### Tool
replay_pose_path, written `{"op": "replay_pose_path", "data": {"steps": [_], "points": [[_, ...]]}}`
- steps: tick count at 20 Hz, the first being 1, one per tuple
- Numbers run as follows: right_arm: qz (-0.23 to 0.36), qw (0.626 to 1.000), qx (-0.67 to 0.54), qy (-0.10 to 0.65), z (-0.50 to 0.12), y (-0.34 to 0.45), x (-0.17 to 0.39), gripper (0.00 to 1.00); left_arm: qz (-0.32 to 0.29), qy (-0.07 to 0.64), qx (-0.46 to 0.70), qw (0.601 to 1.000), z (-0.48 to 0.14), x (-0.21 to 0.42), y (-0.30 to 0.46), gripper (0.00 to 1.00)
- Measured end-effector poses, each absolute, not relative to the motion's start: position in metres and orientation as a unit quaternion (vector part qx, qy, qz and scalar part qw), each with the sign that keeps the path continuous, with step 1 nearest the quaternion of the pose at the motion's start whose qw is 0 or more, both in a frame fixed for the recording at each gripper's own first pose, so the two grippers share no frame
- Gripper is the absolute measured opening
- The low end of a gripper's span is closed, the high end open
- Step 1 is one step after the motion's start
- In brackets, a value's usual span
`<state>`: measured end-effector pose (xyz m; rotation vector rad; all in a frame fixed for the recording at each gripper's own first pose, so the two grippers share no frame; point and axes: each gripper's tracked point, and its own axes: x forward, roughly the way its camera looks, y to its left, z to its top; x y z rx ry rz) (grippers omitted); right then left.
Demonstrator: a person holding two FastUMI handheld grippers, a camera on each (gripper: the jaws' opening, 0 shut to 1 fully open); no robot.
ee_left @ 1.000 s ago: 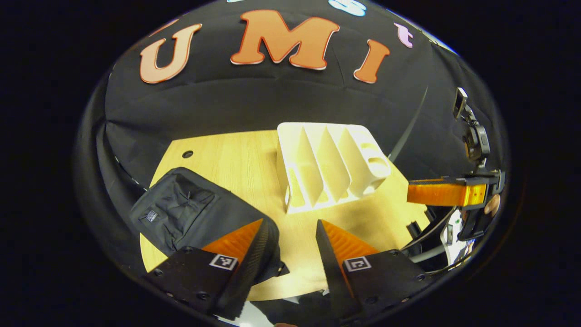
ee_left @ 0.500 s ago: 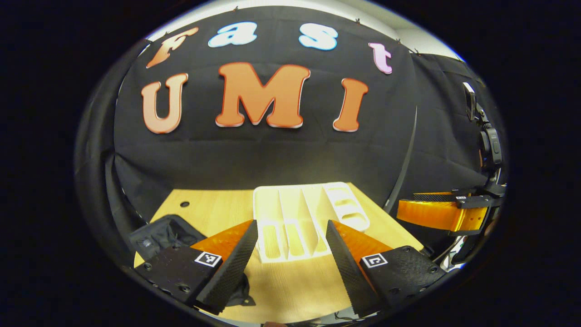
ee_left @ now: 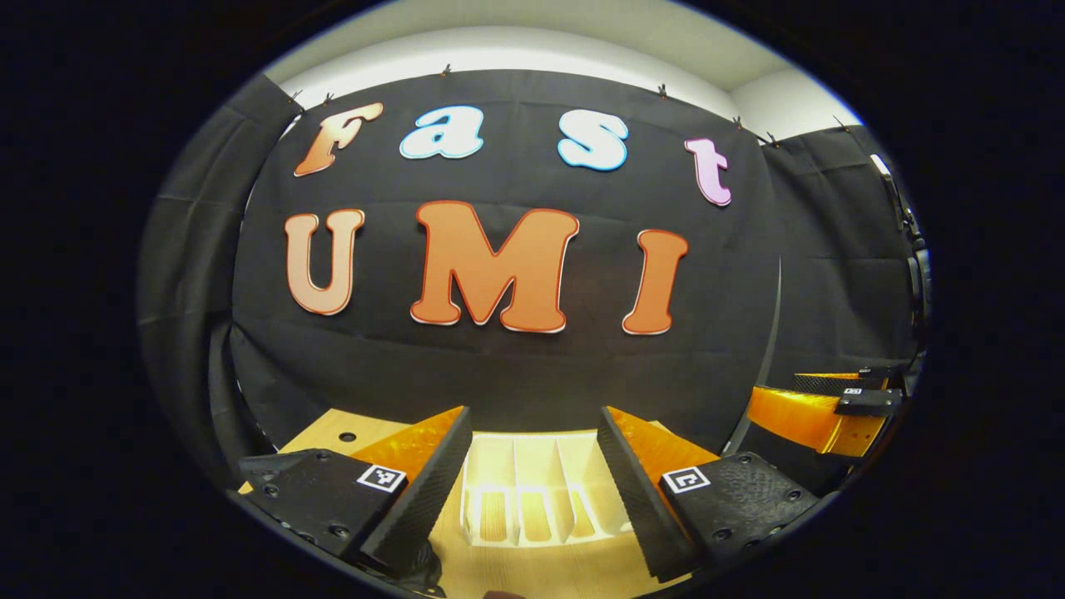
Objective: Open the schoolbag, grab two books from the bookshelf and put them into the schoolbag.
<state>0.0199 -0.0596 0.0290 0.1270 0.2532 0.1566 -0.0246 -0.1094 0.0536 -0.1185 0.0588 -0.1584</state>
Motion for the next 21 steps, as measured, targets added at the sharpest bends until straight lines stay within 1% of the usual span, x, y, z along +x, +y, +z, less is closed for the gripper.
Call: {"op": "replay_pose_path", "data": {"steps": [3,4,6,7,12,13,14,21], "points": [[0.060,0.992,0.048,0.103,0.037,-0.062,0.029,0.96,-0.085,-0.016,-0.045,0.995,0.075,-0.020,-0.118,0.96],[0.057,0.993,0.045,0.095,0.042,-0.061,0.031,0.96,-0.084,-0.037,-0.046,0.995,0.082,-0.019,-0.117,0.93],[0.050,0.995,0.040,0.082,0.047,-0.059,0.036,0.96,-0.086,-0.054,-0.039,0.994,0.083,-0.019,-0.119,0.93],[0.048,0.995,0.034,0.078,0.048,-0.057,0.039,0.96,-0.090,-0.059,-0.035,0.994,0.085,-0.018,-0.122,0.95],[0.045,0.996,0.023,0.072,0.047,-0.048,0.044,0.96,-0.095,-0.066,-0.024,0.993,0.081,-0.017,-0.121,0.95],[0.046,0.996,0.021,0.076,0.045,-0.045,0.045,1.00,-0.095,-0.070,-0.022,0.993,0.082,-0.017,-0.119,0.94],[0.045,0.996,0.019,0.081,0.040,-0.044,0.044,0.96,-0.099,-0.071,-0.021,0.992,0.080,-0.015,-0.119,0.94],[0.029,0.997,0.015,0.066,0.044,-0.036,0.049,0.96,-0.094,-0.074,-0.007,0.993,0.074,-0.003,-0.105,0.94]]}}
